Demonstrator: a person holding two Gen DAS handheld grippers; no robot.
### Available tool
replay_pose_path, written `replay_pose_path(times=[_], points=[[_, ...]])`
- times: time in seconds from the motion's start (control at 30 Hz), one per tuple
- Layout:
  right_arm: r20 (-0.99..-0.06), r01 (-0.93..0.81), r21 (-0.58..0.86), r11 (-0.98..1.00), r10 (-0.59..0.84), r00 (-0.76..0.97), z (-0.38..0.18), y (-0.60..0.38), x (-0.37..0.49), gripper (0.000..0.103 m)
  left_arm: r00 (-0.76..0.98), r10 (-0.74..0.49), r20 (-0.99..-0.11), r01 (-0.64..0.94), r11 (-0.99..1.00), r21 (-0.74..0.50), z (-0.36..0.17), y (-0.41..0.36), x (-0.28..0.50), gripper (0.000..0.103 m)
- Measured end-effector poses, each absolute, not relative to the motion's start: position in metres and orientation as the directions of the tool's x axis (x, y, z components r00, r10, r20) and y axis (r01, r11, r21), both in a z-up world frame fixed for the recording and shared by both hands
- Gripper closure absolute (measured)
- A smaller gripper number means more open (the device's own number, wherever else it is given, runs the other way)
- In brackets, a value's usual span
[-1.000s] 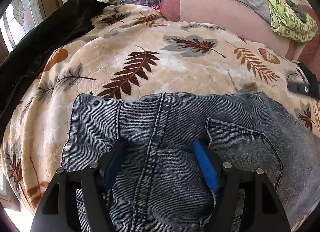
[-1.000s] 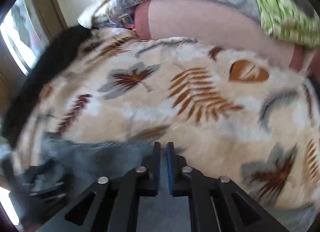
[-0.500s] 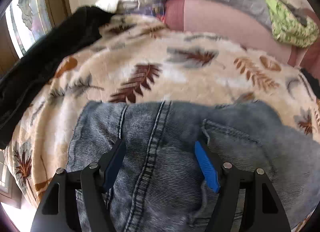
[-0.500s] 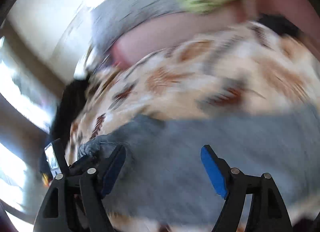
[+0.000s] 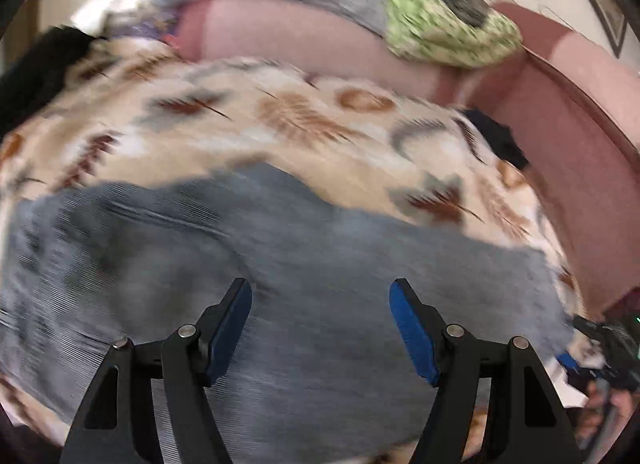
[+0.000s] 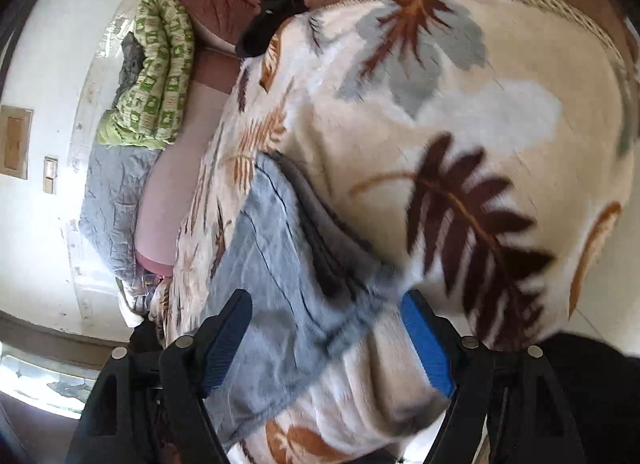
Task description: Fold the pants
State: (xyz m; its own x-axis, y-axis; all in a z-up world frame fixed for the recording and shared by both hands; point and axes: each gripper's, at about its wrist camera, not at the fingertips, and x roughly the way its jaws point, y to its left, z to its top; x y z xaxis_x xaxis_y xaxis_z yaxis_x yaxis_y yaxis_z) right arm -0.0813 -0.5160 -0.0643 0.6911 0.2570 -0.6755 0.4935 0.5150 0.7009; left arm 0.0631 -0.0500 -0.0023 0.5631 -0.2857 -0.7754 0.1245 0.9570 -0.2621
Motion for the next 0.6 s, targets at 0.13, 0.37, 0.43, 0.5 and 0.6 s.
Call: replay_pose_path(times=[0.13,0.37,0.43,0.5,0.6], points=[[-0.711,0.480,0.633,0.607,0.210,0.672,-0.058,-0.508,-0.069,0.077,0.535,-0.308,-0.787,0.200,0.951,-0.237,-0.009,-0.099,0.057,0.031],[-0.787,0.517,0.519,0.680,0.145,0.600,-0.071,-0.502,-0.058,0.075,0.446,-0.200,-0.873,0.292,0.954,-0.069,-0.041,-0.165,0.058,0.031],[-0.737,0.501,0.603,0.620,0.193,0.648,-0.070,-0.512,-0.067,0.069,0.488,-0.235,-0.841,0.304,0.949,-0.088,-0.026,-0.169,0.057,0.031],[-0.725,0.490,0.616,0.617,0.201,0.658,-0.067,-0.515,-0.069,0.055,0.532,-0.231,-0.815,0.288,0.954,-0.082,-0.015,-0.172,0.058,0.031],[-0.722,0.481,0.624,0.616,0.220,0.655,-0.072,-0.517,-0.066,0.050,0.526,-0.144,-0.838,0.277,0.961,0.009,-0.027,-0.189,0.072,0.031]])
